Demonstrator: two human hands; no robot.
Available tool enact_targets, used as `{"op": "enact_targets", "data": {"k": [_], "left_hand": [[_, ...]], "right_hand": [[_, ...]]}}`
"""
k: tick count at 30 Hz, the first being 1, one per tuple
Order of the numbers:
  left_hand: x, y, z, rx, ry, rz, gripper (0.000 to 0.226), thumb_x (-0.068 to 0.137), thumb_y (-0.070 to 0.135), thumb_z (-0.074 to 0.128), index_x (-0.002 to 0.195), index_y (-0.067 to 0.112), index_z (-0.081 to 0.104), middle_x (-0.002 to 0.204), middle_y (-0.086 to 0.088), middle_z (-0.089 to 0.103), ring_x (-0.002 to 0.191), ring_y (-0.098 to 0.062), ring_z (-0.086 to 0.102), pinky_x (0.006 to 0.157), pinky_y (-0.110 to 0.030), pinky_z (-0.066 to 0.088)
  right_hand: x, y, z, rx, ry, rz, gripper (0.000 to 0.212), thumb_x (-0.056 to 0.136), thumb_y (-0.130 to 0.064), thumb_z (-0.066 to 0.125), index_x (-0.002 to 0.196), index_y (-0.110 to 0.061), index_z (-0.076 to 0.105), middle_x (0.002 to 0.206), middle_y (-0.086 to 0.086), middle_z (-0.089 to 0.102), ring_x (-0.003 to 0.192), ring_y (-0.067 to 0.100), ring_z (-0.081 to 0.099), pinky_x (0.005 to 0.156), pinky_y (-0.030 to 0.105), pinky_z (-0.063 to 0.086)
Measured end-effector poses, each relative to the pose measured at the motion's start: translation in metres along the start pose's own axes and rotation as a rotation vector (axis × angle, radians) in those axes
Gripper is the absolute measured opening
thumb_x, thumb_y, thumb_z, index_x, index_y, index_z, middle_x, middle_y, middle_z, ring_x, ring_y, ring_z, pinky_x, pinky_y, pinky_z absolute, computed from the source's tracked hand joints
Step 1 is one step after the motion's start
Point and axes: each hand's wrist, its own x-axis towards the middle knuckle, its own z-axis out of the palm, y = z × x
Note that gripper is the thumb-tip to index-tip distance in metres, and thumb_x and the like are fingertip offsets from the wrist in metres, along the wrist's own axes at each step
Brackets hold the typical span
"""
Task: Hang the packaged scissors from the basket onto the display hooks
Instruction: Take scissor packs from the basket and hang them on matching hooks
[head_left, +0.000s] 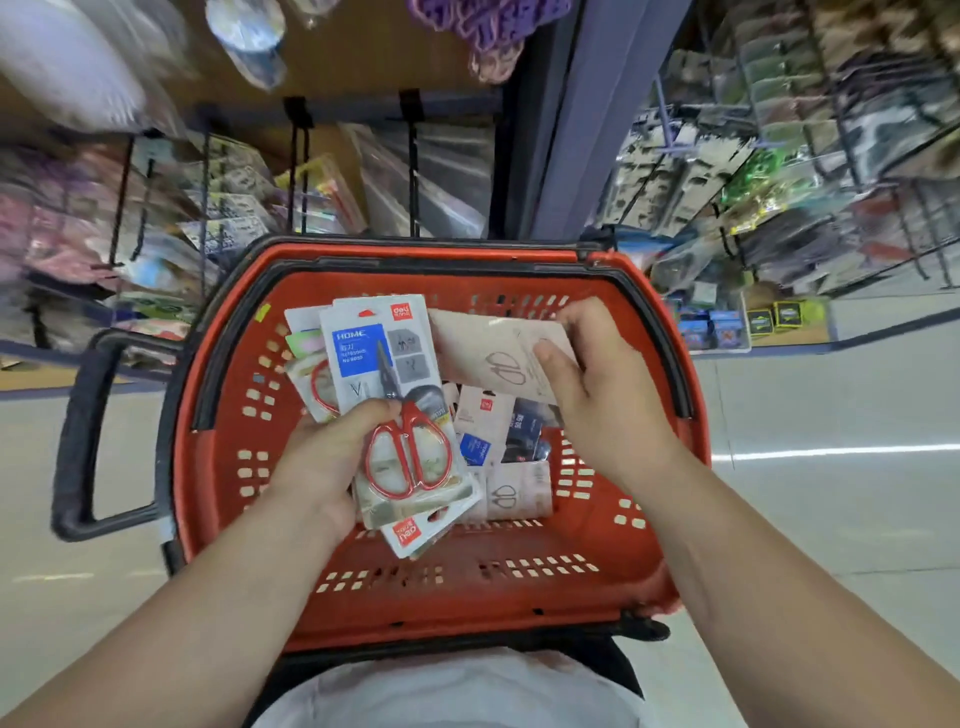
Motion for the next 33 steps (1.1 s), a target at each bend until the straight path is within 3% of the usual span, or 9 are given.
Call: {"op": "enact_targets", "data": {"k": [5, 9, 13, 15, 19, 22, 25, 29, 33], "left_hand": [[-0.037, 0.013, 0.017, -0.121, -0.051, 0.018, 0.025, 0.086, 0.009, 0.078, 0.111, 0.015, 0.078, 0.094, -0.013, 0.081, 0.07, -0.026, 0.079, 0.057, -0.04, 0.062], [-0.069, 0.021, 0.022, -0.137, -0.106, 0.043, 0.02, 0.089, 0.007, 0.074, 0.109, 0.011, 0.078, 0.095, -0.017, 0.08, 0.069, -0.028, 0.078, 0.058, -0.043, 0.062], [-0.093, 0.031, 0.01, -0.161, -0.153, 0.082, 0.017, 0.092, 0.009, 0.07, 0.107, 0.008, 0.076, 0.09, -0.017, 0.079, 0.071, -0.03, 0.078, 0.061, -0.045, 0.065], [-0.105, 0.04, 0.005, -0.162, -0.199, 0.145, 0.022, 0.091, 0.008, 0.068, 0.111, 0.006, 0.077, 0.097, -0.017, 0.08, 0.08, -0.031, 0.078, 0.076, -0.047, 0.065], [-0.126, 0.054, -0.009, -0.149, -0.26, 0.252, 0.042, 0.069, 0.009, 0.081, 0.11, 0.005, 0.076, 0.098, -0.018, 0.081, 0.083, -0.031, 0.08, 0.063, -0.041, 0.065], [-0.129, 0.06, -0.023, -0.203, -0.251, 0.246, 0.049, 0.08, 0.011, 0.077, 0.127, 0.0, 0.071, 0.121, -0.027, 0.074, 0.109, -0.044, 0.074, 0.085, -0.052, 0.062], [-0.133, 0.069, -0.038, -0.265, -0.21, 0.277, 0.049, 0.076, 0.009, 0.073, 0.125, 0.002, 0.072, 0.118, -0.027, 0.075, 0.102, -0.043, 0.075, 0.081, -0.052, 0.064], [-0.139, 0.083, -0.063, -0.318, -0.223, 0.307, 0.056, 0.064, 0.016, 0.075, 0.119, 0.003, 0.072, 0.103, -0.022, 0.077, 0.08, -0.034, 0.077, 0.063, -0.046, 0.065], [-0.136, 0.098, -0.095, -0.325, -0.263, 0.277, 0.054, 0.071, 0.012, 0.079, 0.123, 0.0, 0.07, 0.107, -0.025, 0.076, 0.092, -0.04, 0.075, 0.084, -0.059, 0.062]], "right_hand": [[-0.038, -0.027, 0.011, 0.198, -0.107, -0.014, 0.044, 0.094, -0.026, 0.075, 0.136, -0.026, 0.061, 0.132, -0.011, 0.065, 0.13, 0.006, 0.058, 0.111, 0.034, 0.048], [-0.048, -0.045, 0.014, 0.342, -0.051, -0.066, 0.042, 0.089, -0.043, 0.072, 0.125, -0.02, 0.073, 0.128, -0.006, 0.064, 0.128, 0.01, 0.058, 0.111, 0.028, 0.045], [-0.037, -0.072, 0.006, 0.38, 0.003, -0.051, 0.021, 0.098, -0.03, 0.063, 0.097, -0.019, 0.081, 0.107, -0.004, 0.068, 0.108, 0.007, 0.065, 0.097, 0.019, 0.046], [-0.031, -0.081, 0.007, 0.402, 0.054, -0.005, 0.011, 0.087, -0.029, 0.083, 0.095, -0.025, 0.076, 0.109, -0.005, 0.066, 0.105, 0.007, 0.065, 0.096, 0.027, 0.051], [-0.025, -0.102, 0.013, 0.533, 0.009, 0.114, 0.093, 0.06, -0.038, 0.1, 0.137, -0.051, 0.051, 0.143, -0.014, 0.055, 0.127, 0.004, 0.06, 0.101, 0.032, 0.056], [-0.023, -0.121, 0.019, 0.741, -0.037, 0.216, 0.114, 0.06, -0.025, 0.101, 0.144, -0.059, 0.033, 0.13, -0.022, 0.062, 0.112, -0.006, 0.066, 0.086, 0.023, 0.06], [-0.025, -0.138, 0.027, 0.902, -0.101, 0.329, 0.143, 0.054, -0.021, 0.096, 0.162, -0.051, 0.007, 0.121, -0.018, 0.064, 0.112, 0.008, 0.071, 0.097, 0.044, 0.06], [-0.024, -0.162, 0.04, 0.981, -0.154, 0.351, 0.15, 0.052, -0.016, 0.092, 0.163, -0.048, -0.003, 0.136, -0.006, 0.057, 0.11, 0.017, 0.074, 0.086, 0.043, 0.064], [-0.021, -0.191, 0.064, 1.011, -0.215, 0.326, 0.143, 0.057, -0.014, 0.094, 0.166, -0.035, 0.004, 0.129, 0.01, 0.073, 0.107, 0.031, 0.076, 0.076, 0.044, 0.063]]}}
